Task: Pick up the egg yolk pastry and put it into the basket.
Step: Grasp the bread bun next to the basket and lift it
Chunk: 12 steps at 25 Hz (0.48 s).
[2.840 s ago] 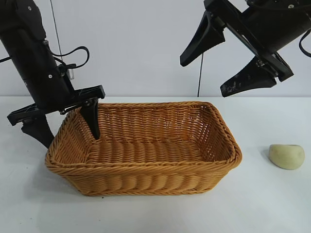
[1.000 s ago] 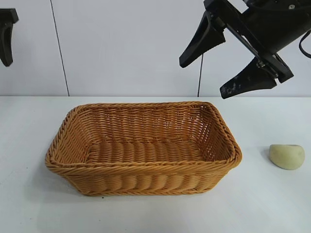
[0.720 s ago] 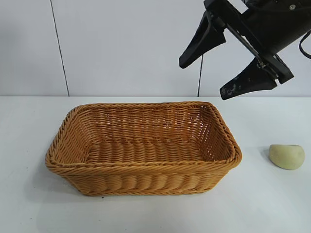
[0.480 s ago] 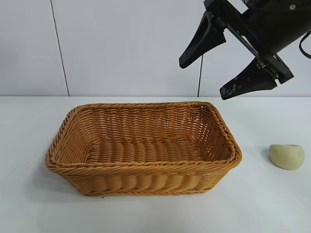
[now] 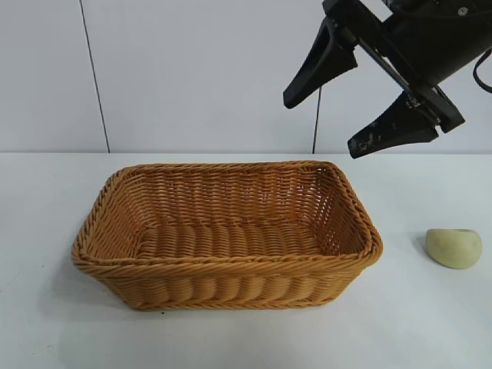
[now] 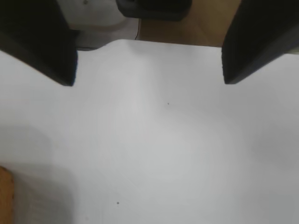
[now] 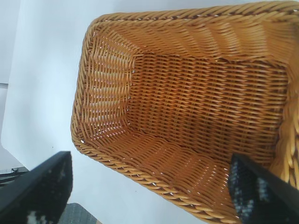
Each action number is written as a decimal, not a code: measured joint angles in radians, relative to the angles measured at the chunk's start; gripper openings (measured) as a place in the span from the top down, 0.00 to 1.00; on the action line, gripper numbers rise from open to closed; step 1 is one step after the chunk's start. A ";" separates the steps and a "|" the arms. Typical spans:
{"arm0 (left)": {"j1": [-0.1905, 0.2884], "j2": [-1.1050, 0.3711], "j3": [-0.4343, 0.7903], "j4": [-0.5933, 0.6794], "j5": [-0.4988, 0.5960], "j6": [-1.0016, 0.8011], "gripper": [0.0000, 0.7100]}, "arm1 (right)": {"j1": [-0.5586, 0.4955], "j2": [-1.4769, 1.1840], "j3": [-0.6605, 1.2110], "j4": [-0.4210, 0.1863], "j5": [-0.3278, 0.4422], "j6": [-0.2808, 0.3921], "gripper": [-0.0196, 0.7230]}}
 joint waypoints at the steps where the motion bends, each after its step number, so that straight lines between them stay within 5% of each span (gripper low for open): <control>1: 0.000 -0.045 0.025 0.000 -0.016 0.000 0.14 | 0.000 0.000 0.000 0.000 0.000 0.000 0.10; 12: 0.000 -0.283 0.052 -0.003 -0.043 0.000 0.14 | 0.000 0.000 0.000 0.000 0.000 0.000 0.10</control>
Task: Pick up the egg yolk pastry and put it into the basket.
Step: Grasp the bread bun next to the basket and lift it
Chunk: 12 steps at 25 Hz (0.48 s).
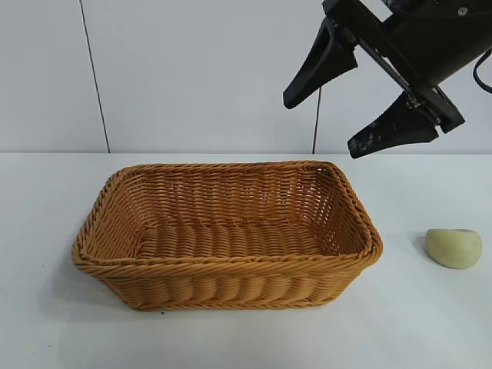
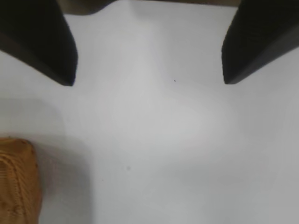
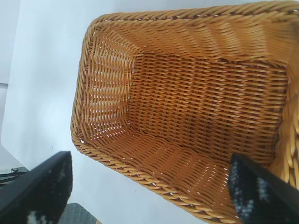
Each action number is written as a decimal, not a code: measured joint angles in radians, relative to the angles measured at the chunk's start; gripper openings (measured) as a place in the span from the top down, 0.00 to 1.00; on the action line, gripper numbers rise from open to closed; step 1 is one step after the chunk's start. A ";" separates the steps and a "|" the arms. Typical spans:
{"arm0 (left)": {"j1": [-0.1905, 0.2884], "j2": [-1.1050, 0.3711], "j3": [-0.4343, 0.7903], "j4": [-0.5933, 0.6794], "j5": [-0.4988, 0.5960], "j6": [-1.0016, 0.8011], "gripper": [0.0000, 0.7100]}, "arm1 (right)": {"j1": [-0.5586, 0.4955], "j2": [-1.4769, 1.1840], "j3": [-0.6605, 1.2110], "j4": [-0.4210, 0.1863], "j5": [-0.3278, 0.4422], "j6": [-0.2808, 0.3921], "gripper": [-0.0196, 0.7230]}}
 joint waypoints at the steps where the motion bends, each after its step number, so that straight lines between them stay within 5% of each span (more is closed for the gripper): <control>1: 0.000 -0.017 0.000 0.000 0.000 0.000 0.14 | 0.000 0.000 0.000 0.000 0.000 0.000 0.10; 8: 0.000 -0.092 0.000 -0.003 0.000 0.000 0.14 | 0.000 0.000 0.000 -0.007 0.000 0.000 0.10; 12: 0.000 -0.092 0.000 -0.003 0.000 0.000 0.14 | 0.000 0.000 -0.046 -0.123 0.018 0.049 0.10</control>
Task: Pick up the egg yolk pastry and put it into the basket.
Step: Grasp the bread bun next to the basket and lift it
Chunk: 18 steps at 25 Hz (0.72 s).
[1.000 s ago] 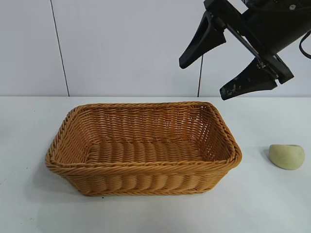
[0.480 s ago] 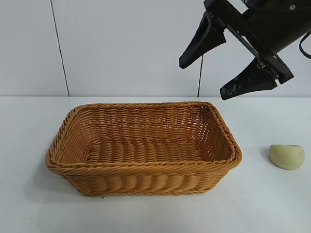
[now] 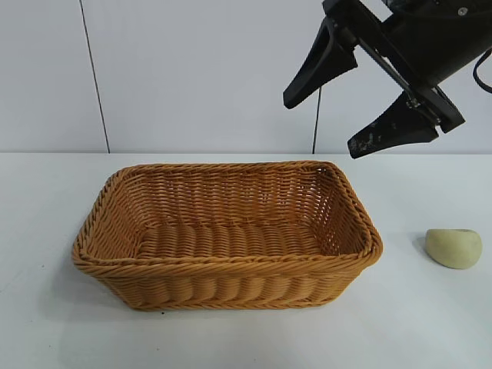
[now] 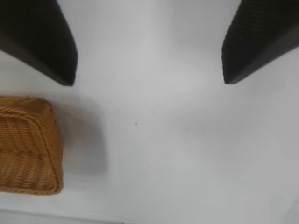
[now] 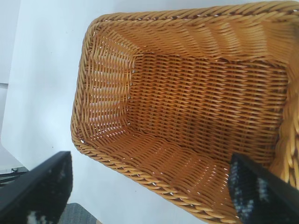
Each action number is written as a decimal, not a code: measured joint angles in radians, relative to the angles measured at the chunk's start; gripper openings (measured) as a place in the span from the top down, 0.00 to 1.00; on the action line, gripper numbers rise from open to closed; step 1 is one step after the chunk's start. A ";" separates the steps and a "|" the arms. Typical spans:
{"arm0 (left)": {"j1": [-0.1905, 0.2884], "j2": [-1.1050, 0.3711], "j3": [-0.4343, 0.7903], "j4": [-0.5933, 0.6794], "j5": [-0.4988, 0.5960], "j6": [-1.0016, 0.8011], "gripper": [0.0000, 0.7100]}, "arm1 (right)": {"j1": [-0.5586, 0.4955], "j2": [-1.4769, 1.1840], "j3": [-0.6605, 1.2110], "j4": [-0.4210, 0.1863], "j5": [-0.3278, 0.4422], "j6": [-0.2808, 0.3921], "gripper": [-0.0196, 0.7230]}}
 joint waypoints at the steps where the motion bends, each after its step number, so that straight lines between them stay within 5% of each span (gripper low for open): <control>1: 0.000 0.000 0.000 0.000 0.000 0.000 0.14 | 0.000 0.000 -0.020 -0.057 0.012 0.033 0.10; 5: 0.000 0.000 0.000 -0.001 0.000 0.000 0.14 | 0.000 0.000 -0.119 -0.325 0.072 0.187 0.10; 9: 0.000 0.000 0.000 -0.001 0.000 0.000 0.14 | 0.000 0.000 -0.179 -0.522 0.142 0.284 0.10; 18: 0.000 0.000 0.000 -0.001 0.000 0.000 0.14 | -0.021 0.046 -0.188 -0.597 0.174 0.305 0.10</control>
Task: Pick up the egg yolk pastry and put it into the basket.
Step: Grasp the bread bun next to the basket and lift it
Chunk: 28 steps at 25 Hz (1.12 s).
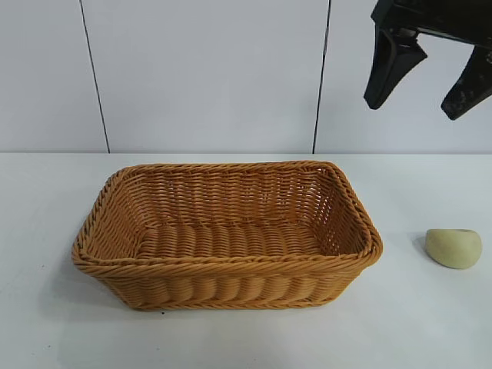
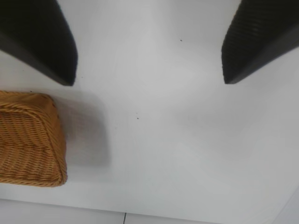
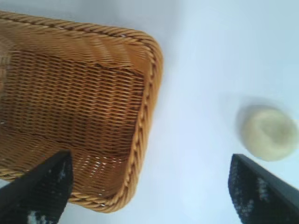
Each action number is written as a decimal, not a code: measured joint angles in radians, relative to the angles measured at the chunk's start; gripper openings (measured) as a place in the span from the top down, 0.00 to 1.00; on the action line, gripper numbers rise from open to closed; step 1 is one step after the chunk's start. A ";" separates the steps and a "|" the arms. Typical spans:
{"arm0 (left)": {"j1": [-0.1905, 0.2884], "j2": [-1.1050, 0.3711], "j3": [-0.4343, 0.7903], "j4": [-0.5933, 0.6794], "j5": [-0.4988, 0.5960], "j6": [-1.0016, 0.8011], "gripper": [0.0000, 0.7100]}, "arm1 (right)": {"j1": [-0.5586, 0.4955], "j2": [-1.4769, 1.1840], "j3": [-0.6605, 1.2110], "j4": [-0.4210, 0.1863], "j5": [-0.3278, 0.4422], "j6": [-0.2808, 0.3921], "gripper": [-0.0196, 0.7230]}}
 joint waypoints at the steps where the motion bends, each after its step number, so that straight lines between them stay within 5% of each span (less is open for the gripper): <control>1: 0.000 0.000 0.000 0.000 0.000 0.000 0.14 | -0.011 0.010 0.000 -0.001 0.000 0.002 0.10; 14: 0.000 0.000 0.000 0.000 0.000 0.000 0.14 | -0.196 0.173 0.000 -0.014 -0.064 0.005 0.10; 28: 0.000 0.000 0.000 0.000 0.000 0.000 0.14 | -0.212 0.391 -0.001 -0.043 -0.141 0.029 0.10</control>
